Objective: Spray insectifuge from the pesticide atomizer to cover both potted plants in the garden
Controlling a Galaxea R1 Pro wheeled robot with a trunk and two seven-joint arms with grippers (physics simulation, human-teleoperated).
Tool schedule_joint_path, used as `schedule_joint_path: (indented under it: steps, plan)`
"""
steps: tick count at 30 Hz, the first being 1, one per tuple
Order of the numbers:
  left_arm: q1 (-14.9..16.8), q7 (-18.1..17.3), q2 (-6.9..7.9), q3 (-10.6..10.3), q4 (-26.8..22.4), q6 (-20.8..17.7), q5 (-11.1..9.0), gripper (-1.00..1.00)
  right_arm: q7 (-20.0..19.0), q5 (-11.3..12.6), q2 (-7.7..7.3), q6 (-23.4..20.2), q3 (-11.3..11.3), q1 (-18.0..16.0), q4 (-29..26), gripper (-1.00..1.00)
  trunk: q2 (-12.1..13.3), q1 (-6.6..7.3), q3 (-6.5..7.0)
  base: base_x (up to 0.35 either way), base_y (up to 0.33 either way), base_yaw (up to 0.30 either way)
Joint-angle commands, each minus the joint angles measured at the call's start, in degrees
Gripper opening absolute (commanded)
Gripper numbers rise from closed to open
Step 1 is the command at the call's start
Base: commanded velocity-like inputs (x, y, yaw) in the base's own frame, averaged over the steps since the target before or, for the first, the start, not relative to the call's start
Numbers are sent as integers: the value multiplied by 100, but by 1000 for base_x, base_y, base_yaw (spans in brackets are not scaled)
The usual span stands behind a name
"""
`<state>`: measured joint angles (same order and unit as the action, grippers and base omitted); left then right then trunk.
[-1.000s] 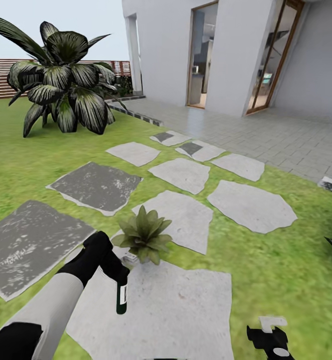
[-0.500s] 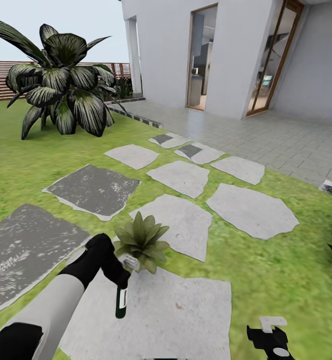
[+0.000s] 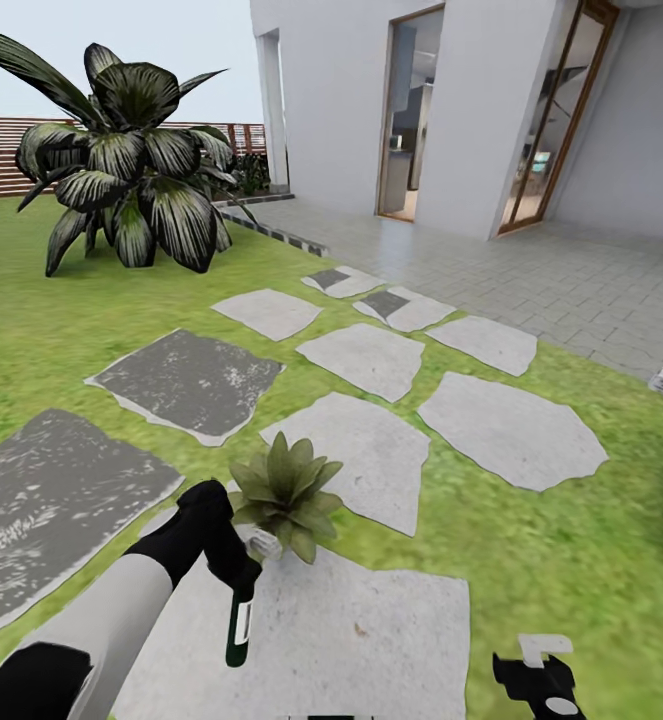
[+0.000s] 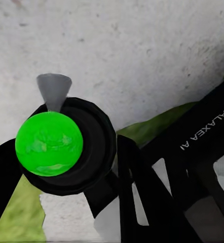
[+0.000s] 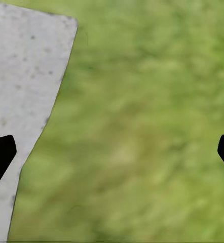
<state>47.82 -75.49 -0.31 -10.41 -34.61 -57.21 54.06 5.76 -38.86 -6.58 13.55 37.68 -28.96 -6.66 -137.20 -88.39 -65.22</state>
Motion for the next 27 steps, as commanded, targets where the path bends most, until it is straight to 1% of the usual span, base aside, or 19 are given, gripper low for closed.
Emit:
schedule_joint_path:
  steps: [1,6,11,14,15,17,19,20,21,22,23,24,26,27]
  plan:
    - [-14,-55,5,-39,-3,-45,73,-100,23,-60,-1,25,41,2,11,100,-2,1,-4,6,0,0]
    - [-18,-43,42,0,-8,-44,93,-100,30,-60,-1,30,44,26,8,100,-2,1,-4,1,0,0]
    - [-13,-13,10,16,-46,-58,104,-100,31,-50,-1,33,44,37,11,100,-2,1,-4,0,0,0]
    - [43,13,-2,14,-82,-84,111,-100,31,-44,1,33,39,46,8,100,-2,1,-4,0,0,0]
    - [49,50,-3,13,-83,-89,112,-100,31,-44,4,38,38,45,8,100,-2,1,-4,0,0,0]
    - [58,336,14,31,-82,-97,113,-100,28,-58,7,212,37,72,14,100,-2,1,-4,0,0,0]
    - [56,695,11,161,-81,-102,113,-100,13,-71,4,646,37,163,14,100,-2,1,-4,0,0,0]
    - [54,978,8,301,-81,-104,113,-100,-3,-75,2,917,37,197,15,100,-2,1,-4,0,0,0]
    - [53,1178,7,424,-76,-105,110,-100,-10,-76,1,1043,37,210,15,100,-2,1,-4,0,0,0]
    - [49,1456,2,663,-70,-105,107,-100,-16,-77,4,1155,37,221,15,100,-2,1,-4,0,0,0]
    - [45,1598,-1,829,-66,-106,106,-100,-19,-77,6,1212,37,227,20,100,-2,1,-4,0,0,0]
    - [31,1731,-2,1039,-71,-106,105,-100,-22,-78,6,1234,37,229,22,100,-2,1,-4,0,0,0]
    - [12,1828,2,1212,-78,-106,103,-100,-24,-78,7,1260,37,232,24,100,-2,1,-4,0,0,0]
    - [1,1854,-4,1250,-67,-109,89,-100,-20,-75,7,1267,37,232,24,100,-2,1,-4,0,0,0]
